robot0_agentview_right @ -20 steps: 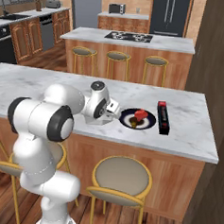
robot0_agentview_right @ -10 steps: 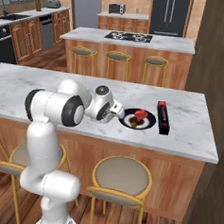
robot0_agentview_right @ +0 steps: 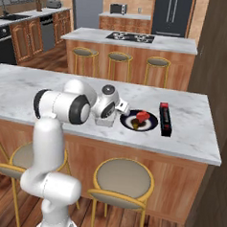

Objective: Retrieve the tupperware and aluminum foil from the cabinet and place them on the dining counter near the plate with steak and sweet potato to prepare for storing leftovers.

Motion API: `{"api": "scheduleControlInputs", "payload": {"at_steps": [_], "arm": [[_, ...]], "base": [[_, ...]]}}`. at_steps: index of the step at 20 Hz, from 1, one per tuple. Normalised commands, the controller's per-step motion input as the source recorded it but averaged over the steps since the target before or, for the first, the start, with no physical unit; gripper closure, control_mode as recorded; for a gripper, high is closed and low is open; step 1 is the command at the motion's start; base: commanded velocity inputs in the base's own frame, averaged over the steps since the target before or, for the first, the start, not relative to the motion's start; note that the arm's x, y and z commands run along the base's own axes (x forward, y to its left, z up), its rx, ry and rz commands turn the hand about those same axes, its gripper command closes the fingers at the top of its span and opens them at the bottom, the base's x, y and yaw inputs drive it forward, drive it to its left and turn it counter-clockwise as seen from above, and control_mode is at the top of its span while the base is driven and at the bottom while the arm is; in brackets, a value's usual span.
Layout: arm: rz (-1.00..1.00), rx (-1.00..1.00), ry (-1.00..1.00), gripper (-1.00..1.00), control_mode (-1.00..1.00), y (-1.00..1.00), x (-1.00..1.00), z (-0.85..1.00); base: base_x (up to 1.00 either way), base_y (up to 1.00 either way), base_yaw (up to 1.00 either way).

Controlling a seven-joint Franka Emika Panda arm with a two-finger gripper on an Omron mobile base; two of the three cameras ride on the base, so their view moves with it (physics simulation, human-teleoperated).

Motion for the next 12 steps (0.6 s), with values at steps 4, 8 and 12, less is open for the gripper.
{"api": "scheduleControlInputs", "payload": {"at_steps": [4, 8, 12], "arm": [[0.08, -0.02, -0.14, -1.00, -1.00, -0.16, -0.21, 0.87], [0.04, -0.07, -0.04, -1.00, -1.00, 0.00, -0.92, 0.70], [0.00, -0.10, -0.08, -1.00, -1.00, 0.01, -1.00, 0.50]], "base": [[0.00, 0.00, 0.00], [0.00, 0.00, 0.00], [0.00, 0.00, 0.00]]}}
